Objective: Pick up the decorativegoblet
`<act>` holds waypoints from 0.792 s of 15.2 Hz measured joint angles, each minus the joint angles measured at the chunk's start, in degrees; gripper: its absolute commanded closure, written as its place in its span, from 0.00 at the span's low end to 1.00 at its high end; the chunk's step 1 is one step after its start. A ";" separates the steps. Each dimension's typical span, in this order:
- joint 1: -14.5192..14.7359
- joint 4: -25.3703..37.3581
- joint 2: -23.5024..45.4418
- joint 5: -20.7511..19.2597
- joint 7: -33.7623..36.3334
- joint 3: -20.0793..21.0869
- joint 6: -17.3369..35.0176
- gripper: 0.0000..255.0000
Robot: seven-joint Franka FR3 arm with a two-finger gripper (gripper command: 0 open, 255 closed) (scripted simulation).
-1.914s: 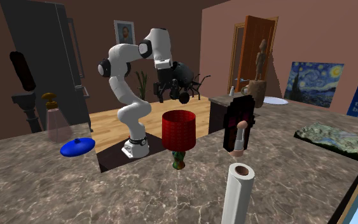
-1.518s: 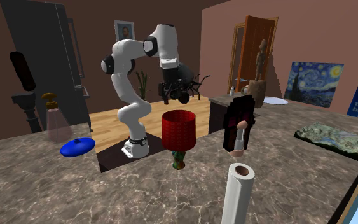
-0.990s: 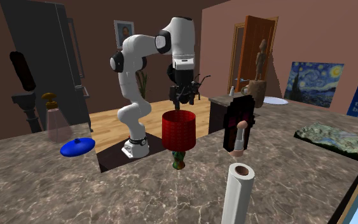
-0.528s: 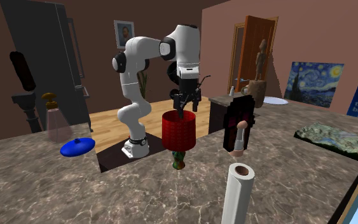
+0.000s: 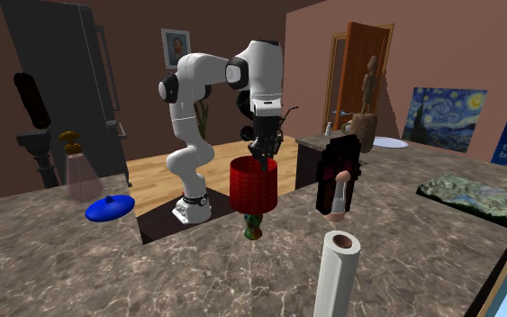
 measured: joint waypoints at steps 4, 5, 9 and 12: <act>0.00 0.00 0.00 0.00 0.00 0.00 0.00 1.00; -0.01 -0.06 -0.04 0.01 -0.04 -0.01 0.07 1.00; -0.07 2.68 0.52 0.09 -0.22 -0.13 -2.22 1.00; 0.01 5.56 1.02 0.19 -0.10 -0.06 -4.60 1.00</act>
